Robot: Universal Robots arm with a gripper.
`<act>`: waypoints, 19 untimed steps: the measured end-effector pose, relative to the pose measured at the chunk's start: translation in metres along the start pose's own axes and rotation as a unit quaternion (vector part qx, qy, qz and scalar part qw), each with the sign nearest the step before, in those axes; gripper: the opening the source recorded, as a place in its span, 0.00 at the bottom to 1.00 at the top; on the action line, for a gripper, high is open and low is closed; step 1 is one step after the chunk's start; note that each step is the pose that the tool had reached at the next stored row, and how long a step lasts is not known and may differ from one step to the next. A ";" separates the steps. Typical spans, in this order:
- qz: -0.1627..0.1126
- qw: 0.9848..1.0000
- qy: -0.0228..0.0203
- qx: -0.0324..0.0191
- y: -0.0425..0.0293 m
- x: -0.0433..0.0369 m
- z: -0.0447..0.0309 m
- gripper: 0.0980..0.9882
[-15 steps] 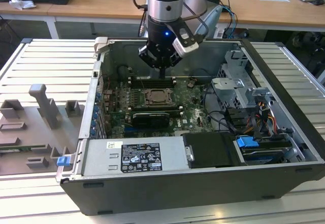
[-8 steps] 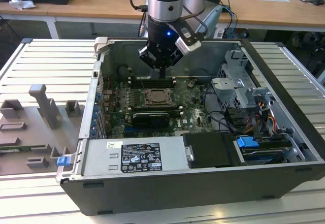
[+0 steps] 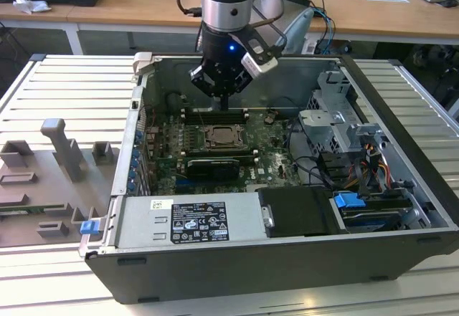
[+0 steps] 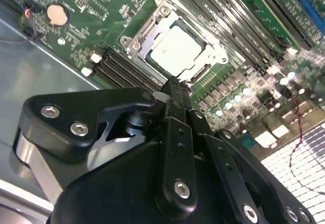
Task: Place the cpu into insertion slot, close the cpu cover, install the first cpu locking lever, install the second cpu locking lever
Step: 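Install the first cpu locking lever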
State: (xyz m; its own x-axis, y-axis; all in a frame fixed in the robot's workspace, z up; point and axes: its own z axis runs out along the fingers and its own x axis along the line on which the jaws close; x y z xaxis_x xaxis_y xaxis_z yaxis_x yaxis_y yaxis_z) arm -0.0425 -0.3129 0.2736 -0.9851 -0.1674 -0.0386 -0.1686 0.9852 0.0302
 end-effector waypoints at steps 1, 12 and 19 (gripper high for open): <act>0.010 1.000 0.000 0.000 0.0000 0.0001 0.0005 0.01; 0.042 0.999 -0.001 0.002 0.0027 0.0162 0.0018 0.01; 0.042 0.999 -0.001 0.002 0.0056 0.0333 0.0018 0.01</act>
State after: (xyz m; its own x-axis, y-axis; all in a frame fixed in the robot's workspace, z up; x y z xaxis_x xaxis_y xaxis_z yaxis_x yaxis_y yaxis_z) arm -0.0761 -0.3129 0.2706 -0.9958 -0.0831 -0.0385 -0.0843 0.9960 0.0303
